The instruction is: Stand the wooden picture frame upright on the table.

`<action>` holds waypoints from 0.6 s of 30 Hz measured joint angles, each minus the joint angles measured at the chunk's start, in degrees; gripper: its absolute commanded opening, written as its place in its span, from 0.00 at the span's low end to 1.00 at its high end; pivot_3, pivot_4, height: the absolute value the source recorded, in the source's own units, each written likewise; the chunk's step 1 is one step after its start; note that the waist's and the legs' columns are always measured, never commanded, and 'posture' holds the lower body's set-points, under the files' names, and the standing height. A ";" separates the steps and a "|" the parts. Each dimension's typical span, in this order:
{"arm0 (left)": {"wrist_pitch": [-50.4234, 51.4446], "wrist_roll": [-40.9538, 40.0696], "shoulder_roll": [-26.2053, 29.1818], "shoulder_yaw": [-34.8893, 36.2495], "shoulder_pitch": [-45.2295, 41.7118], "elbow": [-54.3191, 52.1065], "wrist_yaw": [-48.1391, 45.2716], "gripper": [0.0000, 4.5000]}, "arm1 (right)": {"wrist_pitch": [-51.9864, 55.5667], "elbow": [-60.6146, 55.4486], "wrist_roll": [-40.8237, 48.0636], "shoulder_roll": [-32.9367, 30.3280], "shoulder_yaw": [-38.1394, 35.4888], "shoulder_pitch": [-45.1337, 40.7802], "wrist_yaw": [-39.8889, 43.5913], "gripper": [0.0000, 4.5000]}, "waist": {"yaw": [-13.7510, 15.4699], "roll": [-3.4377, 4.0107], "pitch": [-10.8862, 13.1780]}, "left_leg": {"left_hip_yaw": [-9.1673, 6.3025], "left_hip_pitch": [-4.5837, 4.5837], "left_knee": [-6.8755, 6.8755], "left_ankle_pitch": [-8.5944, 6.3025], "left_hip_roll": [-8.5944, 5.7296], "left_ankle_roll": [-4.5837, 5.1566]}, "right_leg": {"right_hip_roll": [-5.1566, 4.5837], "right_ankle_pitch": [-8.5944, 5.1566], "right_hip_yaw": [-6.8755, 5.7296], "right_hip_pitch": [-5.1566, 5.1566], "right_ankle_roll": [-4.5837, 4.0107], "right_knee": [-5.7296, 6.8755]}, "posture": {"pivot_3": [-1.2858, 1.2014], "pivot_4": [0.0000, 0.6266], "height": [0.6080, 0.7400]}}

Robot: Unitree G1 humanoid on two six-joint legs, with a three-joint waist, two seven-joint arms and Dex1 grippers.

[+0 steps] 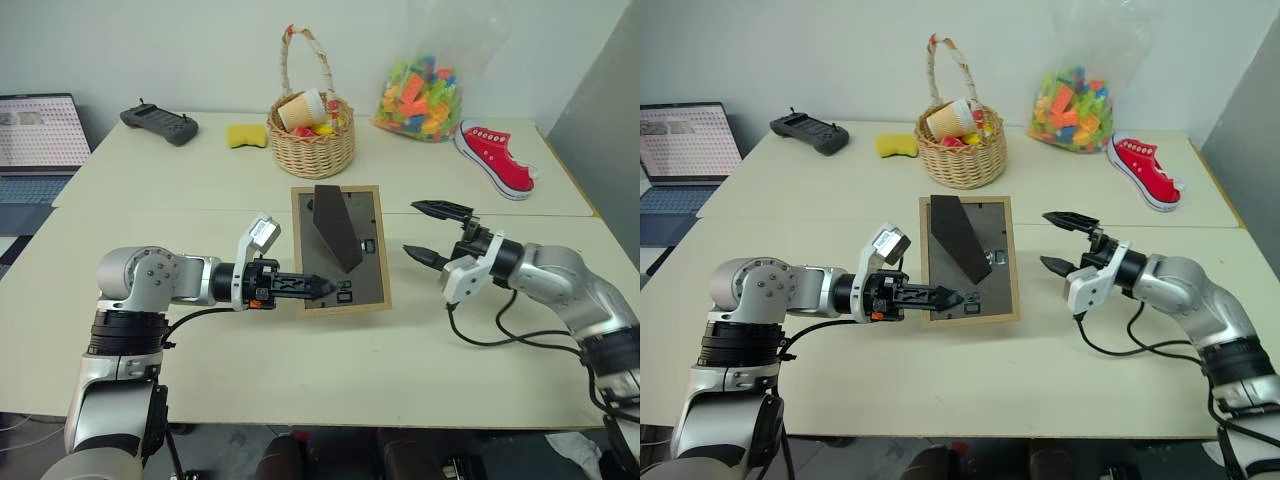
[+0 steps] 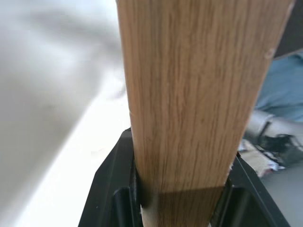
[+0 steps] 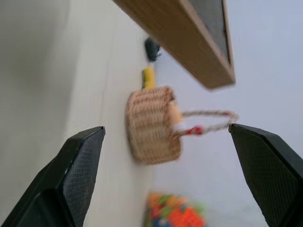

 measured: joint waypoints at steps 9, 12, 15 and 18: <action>0.86 -7.31 -0.68 0.19 2.40 -0.72 5.36 0.29 | -10.02 4.51 -12.38 4.22 4.03 -7.18 -15.72 0.93 | -0.10 -0.02 -0.01 | -0.13 0.00 -0.03 0.10 0.04 -0.16 | -0.06 -0.03 -0.06 0.03 -0.08 0.09 | 0.52 0.24 1.00; 0.86 -8.96 -0.70 0.22 2.55 -0.77 6.83 0.29 | -11.81 5.82 -12.58 4.29 5.35 -8.20 -16.00 0.84 | -0.08 -0.03 -0.02 | -0.13 0.00 -0.02 0.10 0.04 -0.15 | -0.07 -0.03 -0.07 0.06 -0.08 0.09 | 0.52 0.24 1.00; 0.84 -10.95 -0.68 0.46 3.59 -1.56 8.09 0.29 | -13.13 6.98 -12.75 4.23 5.97 -8.48 -16.11 0.68 | -0.14 -0.03 -0.02 | -0.12 0.01 -0.03 0.11 0.04 -0.14 | -0.09 -0.03 -0.05 0.06 -0.08 0.09 | 0.52 0.24 1.00; 0.78 -12.93 -0.67 0.88 5.11 -2.91 9.17 0.29 | -14.44 7.49 -13.65 3.98 6.67 -8.85 -16.38 0.50 | -0.27 -0.03 -0.02 | -0.15 0.01 -0.03 0.11 0.05 -0.15 | -0.11 -0.03 -0.07 0.06 -0.08 0.11 | 0.52 0.24 1.00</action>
